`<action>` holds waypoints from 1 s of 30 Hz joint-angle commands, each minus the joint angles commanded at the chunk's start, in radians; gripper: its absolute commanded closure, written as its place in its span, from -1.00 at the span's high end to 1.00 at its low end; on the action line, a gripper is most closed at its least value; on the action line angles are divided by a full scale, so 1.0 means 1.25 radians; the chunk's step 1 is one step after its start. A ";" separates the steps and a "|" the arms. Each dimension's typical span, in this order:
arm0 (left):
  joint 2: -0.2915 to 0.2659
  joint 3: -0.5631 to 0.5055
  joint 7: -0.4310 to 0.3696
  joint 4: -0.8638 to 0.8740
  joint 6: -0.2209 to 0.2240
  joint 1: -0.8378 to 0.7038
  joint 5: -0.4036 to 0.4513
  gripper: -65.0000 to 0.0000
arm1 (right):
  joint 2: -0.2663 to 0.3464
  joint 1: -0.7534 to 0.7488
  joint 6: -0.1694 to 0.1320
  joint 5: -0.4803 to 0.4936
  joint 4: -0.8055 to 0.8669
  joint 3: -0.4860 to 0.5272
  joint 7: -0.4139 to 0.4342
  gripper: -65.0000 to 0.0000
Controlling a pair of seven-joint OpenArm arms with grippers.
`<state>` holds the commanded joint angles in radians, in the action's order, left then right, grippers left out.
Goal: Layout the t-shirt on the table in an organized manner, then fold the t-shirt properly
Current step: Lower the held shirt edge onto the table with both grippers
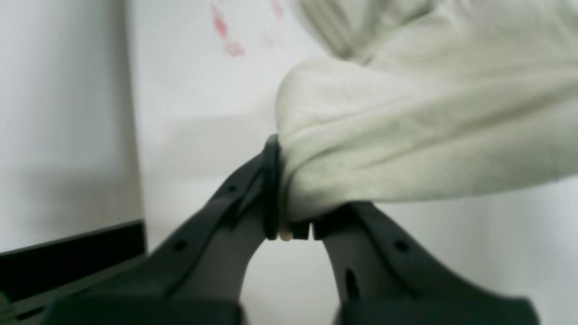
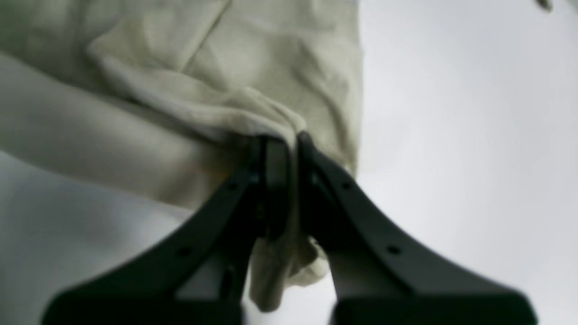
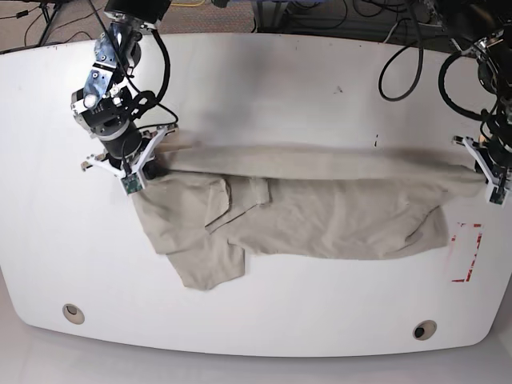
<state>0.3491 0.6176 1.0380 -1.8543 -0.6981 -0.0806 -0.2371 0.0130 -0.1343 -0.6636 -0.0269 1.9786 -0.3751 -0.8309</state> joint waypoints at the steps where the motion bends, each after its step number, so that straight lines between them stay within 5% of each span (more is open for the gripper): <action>1: 0.000 0.005 -0.012 0.001 0.000 -0.020 0.001 -1.00 | -0.006 -0.012 0.000 0.000 0.000 0.000 0.000 -1.00; 7: 0.004 0.009 -0.068 0.002 0.000 -0.099 0.006 -1.00 | -0.027 -0.059 0.001 -0.006 0.000 -0.001 -0.004 -1.00; 23: 0.068 0.005 -0.075 0.053 0.000 -0.174 0.004 -1.00 | -0.027 -0.173 0.001 -0.002 0.000 0.001 -0.005 -0.99; 26: 0.080 0.005 -0.075 0.063 0.000 -0.184 0.001 -1.00 | -0.028 -0.194 0.002 -0.002 0.000 0.001 -0.005 -0.81; 30: 0.081 0.005 -0.075 0.063 0.000 -0.188 0.005 -0.79 | -0.029 -0.220 0.004 -0.002 0.000 0.001 -0.005 -0.29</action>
<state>0.4503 0.6237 0.9444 -1.7760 -0.6981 -0.3153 -0.2309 -0.0238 -0.4089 -0.6590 -0.0299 1.9786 -0.3736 -0.8370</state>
